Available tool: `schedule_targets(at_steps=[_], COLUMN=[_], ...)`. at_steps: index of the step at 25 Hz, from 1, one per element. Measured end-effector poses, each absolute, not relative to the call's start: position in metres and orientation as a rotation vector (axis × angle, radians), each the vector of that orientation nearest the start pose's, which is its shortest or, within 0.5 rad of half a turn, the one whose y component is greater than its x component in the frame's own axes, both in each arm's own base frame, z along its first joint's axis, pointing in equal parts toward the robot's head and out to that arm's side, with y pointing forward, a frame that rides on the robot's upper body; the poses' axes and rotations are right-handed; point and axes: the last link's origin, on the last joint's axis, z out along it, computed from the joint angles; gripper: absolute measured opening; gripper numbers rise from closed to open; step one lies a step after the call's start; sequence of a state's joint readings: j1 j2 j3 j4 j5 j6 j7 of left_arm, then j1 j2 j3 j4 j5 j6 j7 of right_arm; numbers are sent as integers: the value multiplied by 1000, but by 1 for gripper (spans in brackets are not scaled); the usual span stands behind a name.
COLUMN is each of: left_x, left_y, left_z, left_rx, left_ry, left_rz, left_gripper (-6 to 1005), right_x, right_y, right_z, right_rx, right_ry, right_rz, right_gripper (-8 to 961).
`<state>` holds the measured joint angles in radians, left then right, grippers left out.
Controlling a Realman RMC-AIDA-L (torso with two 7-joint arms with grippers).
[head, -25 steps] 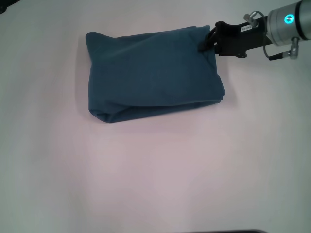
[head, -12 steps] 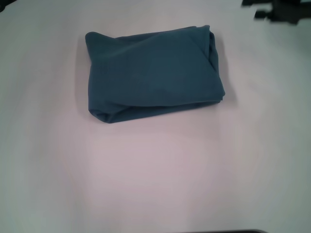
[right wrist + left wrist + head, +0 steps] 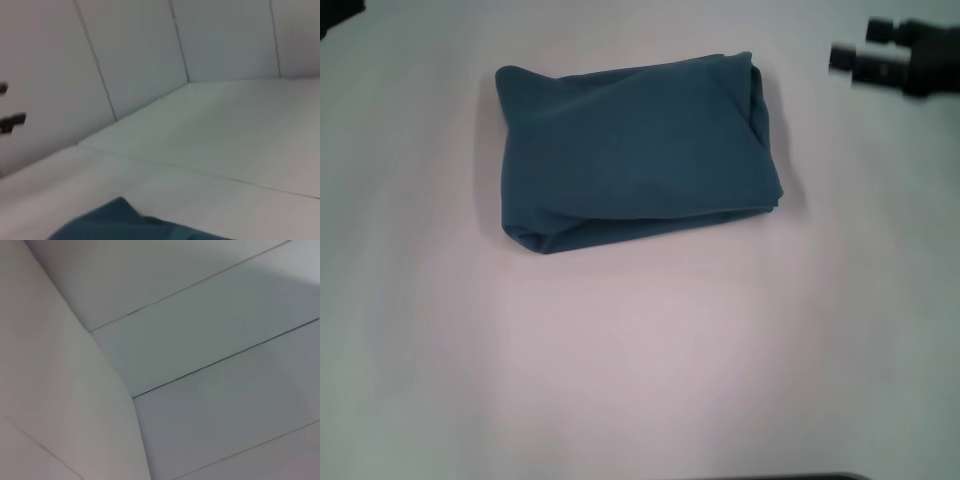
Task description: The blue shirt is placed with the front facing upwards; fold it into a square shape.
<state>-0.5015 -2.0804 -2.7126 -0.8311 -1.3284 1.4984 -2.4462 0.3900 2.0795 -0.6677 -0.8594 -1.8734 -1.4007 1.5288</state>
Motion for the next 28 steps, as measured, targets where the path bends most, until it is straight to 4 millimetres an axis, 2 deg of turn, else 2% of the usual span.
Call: schedule_targets(at_steps=[6, 11, 21, 24, 28], left_x=[-288, -291, -290, -290, -288], left_y=[351, 350, 354, 355, 356], left_z=[83, 80, 80, 80, 78], left_rx=[-1767, -1734, -1729, -1731, -1736], left_ry=[-1877, -1902, -1897, -1897, -1899], left_rz=[-1382, -1399, -1398, -1398, -1403], left_gripper=[679, 678, 678, 678, 677], right_x=[316, 319, 292, 293, 304], right_y=[315, 307, 315, 320, 326], right_z=[33, 11, -32, -42, -55], right_rx=[-2311, -2311, -2437, -2457, -2473], right_ry=[667, 592, 413, 388, 412], right_rz=[740, 769, 776, 702, 543], right_gripper=[855, 857, 858, 858, 856])
